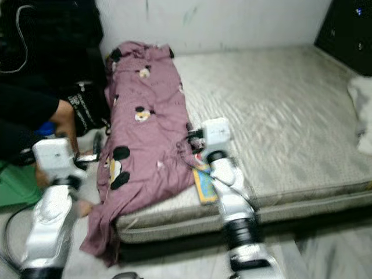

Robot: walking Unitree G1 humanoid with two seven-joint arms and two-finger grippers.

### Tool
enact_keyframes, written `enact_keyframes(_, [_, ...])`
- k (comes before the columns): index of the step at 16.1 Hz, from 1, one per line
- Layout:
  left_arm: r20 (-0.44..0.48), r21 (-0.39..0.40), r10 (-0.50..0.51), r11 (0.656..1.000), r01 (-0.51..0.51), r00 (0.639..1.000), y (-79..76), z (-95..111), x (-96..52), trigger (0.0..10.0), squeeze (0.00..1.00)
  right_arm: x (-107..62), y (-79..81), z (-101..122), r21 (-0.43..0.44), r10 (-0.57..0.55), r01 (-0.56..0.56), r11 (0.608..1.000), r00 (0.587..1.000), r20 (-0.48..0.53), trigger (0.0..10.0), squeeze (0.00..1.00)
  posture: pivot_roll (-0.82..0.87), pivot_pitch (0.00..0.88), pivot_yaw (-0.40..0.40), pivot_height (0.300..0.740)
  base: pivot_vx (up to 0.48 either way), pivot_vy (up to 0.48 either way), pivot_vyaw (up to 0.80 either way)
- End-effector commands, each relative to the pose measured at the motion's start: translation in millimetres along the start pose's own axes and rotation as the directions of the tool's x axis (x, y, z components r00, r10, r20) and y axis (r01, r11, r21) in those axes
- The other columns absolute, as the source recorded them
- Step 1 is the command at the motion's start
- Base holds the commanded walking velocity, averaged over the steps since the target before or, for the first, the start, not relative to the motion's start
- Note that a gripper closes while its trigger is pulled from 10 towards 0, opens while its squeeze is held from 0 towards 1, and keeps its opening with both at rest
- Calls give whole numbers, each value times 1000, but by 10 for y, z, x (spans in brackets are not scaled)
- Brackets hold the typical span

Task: Clean up the room

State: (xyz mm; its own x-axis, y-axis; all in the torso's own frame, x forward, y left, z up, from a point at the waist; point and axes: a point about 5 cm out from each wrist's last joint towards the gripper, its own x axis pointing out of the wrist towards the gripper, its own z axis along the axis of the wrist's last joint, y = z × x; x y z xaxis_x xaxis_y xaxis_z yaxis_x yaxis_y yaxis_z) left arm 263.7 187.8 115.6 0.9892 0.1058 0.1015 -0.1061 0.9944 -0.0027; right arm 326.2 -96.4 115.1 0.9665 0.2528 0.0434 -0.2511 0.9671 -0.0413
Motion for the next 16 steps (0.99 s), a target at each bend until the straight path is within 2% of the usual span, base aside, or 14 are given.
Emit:
enact_keyframes(1, [5,-2,-6,1000,6,1000,-19,22,23,10000,0,28,-26,56,-12,4,-4,1000,1000,15,10000,0,65,0,-2,740,285,0,0])
enact_keyframes(7, [3,-1,-6,1000,6,1000,-24,16,39,10000,0,46,-29,59,-17,5,-5,1000,1000,16,10000,0,66,0,-5,740,285,0,0])
enact_keyframes(10, [-18,17,40,999,-40,999,3,-18,52,10000,0,51,-26,62,-16,7,-7,1000,1000,18,10000,0,68,0,-6,740,0,0,0])
enact_keyframes(14, [-13,35,12,999,-11,1000,-27,-24,51,10000,0,55,-16,53,-35,19,-18,999,1000,16,10000,0,72,0,-11,740,0,0,0])
enact_keyframes(16, [-20,27,14,1000,-13,1000,-24,-37,55,10000,0,56,23,58,-53,39,-38,998,999,25,10000,0,74,0,-11,740,0,0,800])
